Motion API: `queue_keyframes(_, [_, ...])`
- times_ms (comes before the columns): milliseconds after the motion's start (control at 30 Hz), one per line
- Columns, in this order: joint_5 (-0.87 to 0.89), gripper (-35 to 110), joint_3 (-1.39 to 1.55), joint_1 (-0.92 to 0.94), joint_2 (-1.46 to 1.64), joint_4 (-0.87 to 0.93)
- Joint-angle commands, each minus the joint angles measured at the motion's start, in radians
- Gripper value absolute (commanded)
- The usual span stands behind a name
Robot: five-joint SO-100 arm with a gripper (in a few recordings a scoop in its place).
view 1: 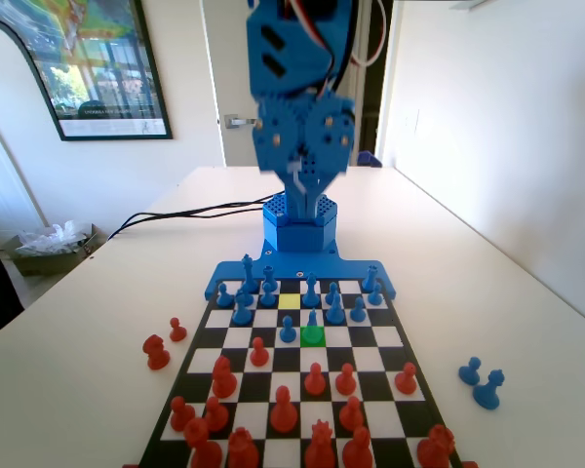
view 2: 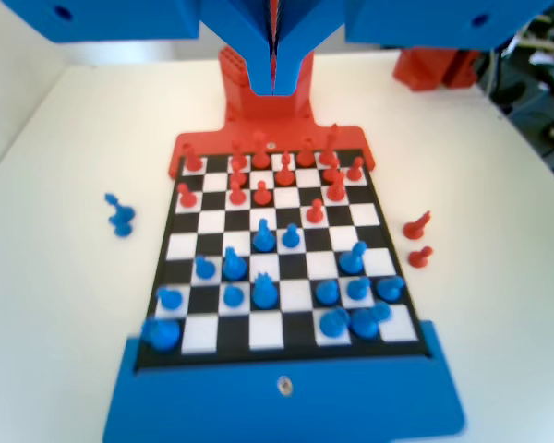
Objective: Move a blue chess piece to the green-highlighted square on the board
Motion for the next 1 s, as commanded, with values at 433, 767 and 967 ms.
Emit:
queue_keyframes(433, [-0.156, 1, -0.044, 0.066, 0.391, 0.276])
queue_keyframes(767, [-0.164, 1, 0.031, 0.071, 0.469, 0.163])
queue_keyframes(967, [-0.166, 1, 0.034, 0.057, 0.531, 0.147])
